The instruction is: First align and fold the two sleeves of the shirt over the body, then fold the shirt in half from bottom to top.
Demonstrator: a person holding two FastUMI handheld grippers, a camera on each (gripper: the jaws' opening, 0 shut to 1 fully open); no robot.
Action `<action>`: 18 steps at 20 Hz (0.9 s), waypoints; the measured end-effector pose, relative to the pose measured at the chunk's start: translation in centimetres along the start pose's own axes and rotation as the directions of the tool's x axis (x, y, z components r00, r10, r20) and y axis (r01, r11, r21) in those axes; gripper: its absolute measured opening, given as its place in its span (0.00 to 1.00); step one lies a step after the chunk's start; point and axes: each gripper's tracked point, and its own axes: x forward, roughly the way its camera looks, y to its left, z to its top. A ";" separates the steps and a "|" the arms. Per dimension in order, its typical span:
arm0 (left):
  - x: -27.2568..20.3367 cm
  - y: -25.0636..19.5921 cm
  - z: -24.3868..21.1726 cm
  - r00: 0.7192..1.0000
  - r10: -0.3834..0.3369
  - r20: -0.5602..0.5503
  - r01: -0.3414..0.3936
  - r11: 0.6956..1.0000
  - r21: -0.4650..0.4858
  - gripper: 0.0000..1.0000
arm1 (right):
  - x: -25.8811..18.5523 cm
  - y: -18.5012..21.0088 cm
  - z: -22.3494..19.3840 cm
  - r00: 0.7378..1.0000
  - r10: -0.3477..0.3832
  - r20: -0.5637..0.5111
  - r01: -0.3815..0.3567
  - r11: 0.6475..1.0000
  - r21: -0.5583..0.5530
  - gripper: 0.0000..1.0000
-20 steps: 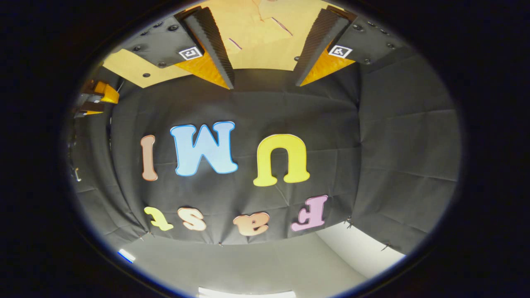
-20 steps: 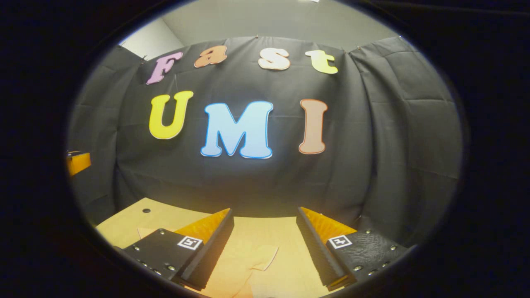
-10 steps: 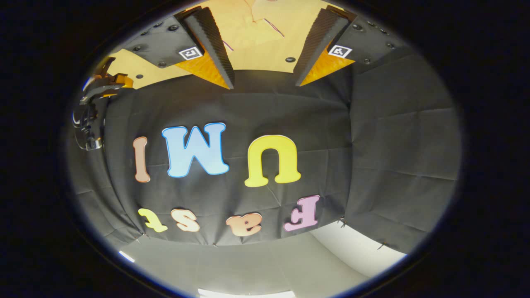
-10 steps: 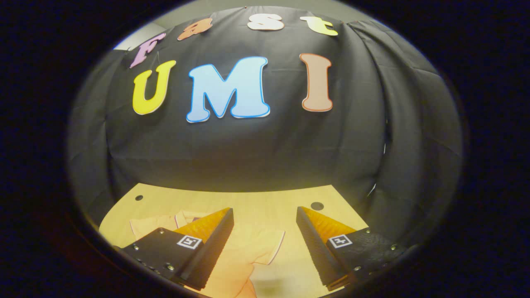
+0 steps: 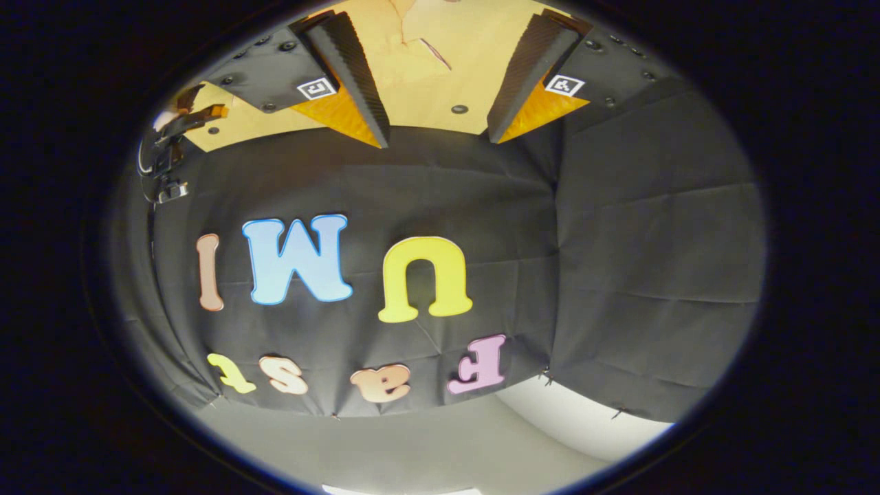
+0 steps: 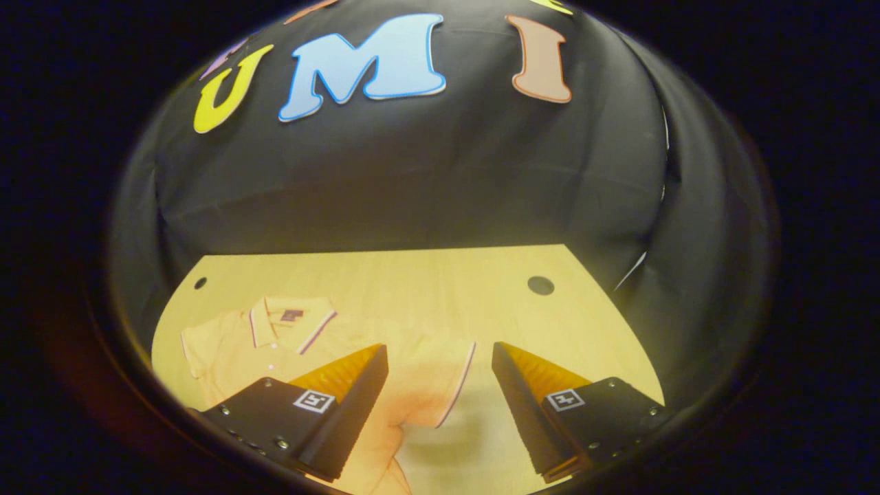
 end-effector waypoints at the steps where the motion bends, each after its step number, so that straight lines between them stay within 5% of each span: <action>1: 0.0 0.4 -0.1 1.000 0.012 -0.007 -0.012 1.000 0.001 0.94 | 1.0 -0.3 -1.0 1.000 -0.004 -0.028 0.004 1.000 -0.002 0.96; 13: -0.2 2.3 -1.9 0.993 0.096 -0.066 -0.095 0.995 0.022 0.94 | 6.0 -1.9 -8.8 0.963 -0.047 -0.265 0.053 0.999 0.013 0.94; 18: 0.3 2.1 -2.0 0.992 0.104 -0.068 -0.102 0.994 0.029 0.94 | 6.7 -1.5 -10.0 0.957 -0.027 -0.290 0.049 0.996 0.071 0.77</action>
